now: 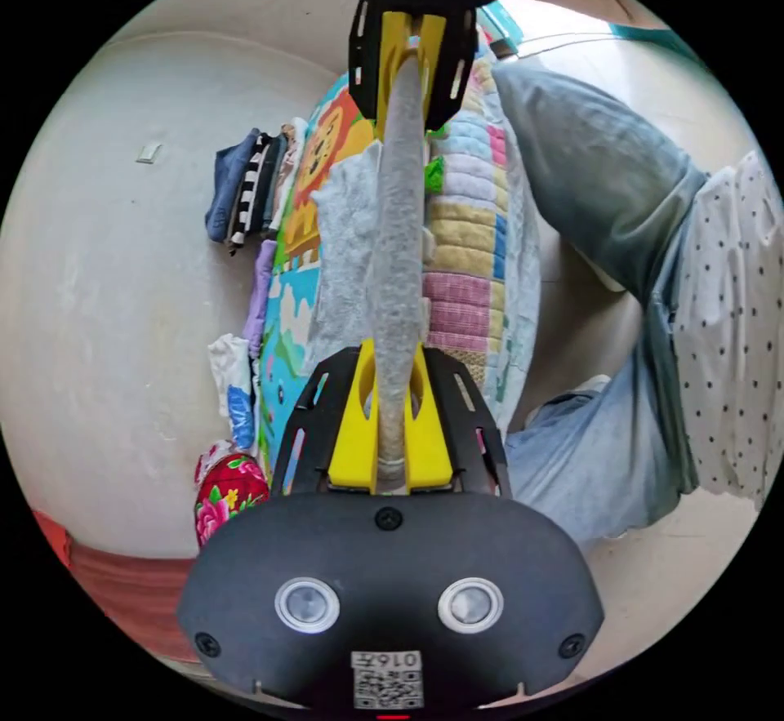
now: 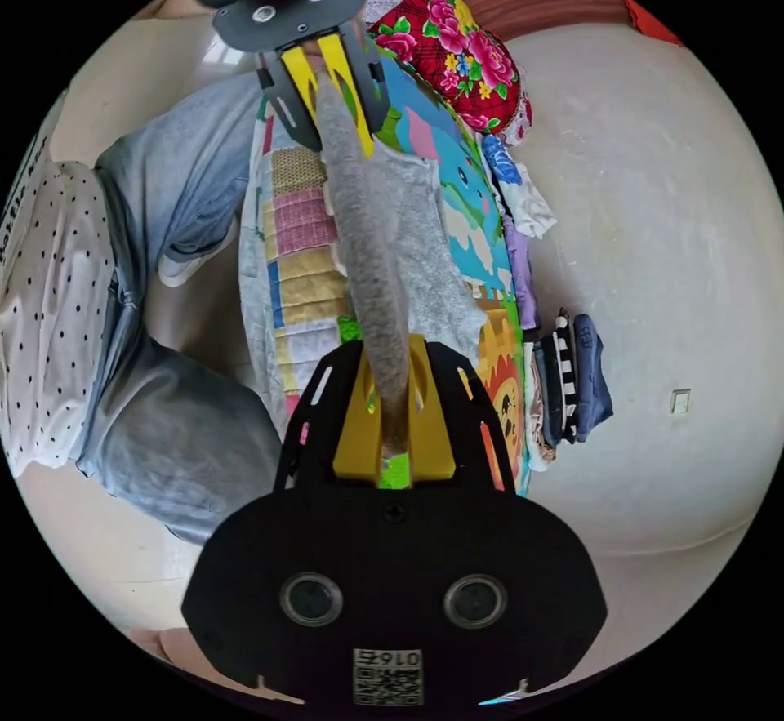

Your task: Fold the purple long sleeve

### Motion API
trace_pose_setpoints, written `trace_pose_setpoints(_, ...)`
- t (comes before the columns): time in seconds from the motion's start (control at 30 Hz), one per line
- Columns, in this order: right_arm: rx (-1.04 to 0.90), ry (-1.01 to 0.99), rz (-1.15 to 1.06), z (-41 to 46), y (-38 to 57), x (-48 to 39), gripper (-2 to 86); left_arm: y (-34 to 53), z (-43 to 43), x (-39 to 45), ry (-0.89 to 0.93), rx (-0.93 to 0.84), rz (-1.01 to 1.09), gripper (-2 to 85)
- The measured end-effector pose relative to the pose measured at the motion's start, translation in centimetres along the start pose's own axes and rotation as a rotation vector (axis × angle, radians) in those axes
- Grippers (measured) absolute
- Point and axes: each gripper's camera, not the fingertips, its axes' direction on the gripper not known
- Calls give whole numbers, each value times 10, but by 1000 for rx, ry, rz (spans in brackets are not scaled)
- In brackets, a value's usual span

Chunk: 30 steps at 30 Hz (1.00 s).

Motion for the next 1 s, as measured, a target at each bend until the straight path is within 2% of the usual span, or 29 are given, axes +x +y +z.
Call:
trace_pose_setpoints(0.2, 11, -115, -57, 15, -23, 18, 37, -6, -8, -24, 204, 28, 74, 24)
trace_pose_setpoints(0.47, 16, -231, -94, 38, -68, 55, 40, -4, -9, -63, 326, 77, 72, 19)
trace_pose_setpoints(0.73, 19, -188, -143, 70, -119, 84, 37, 3, 8, -120, 397, 107, 47, 19)
trace_pose_setpoints(0.93, 54, -242, -165, 98, -164, 137, 33, 16, 4, -192, 433, 128, 7, 16)
trace_pose_setpoints(1.0, 92, -291, -178, 103, -177, 158, 33, 23, 4, -225, 496, 139, 19, 15)
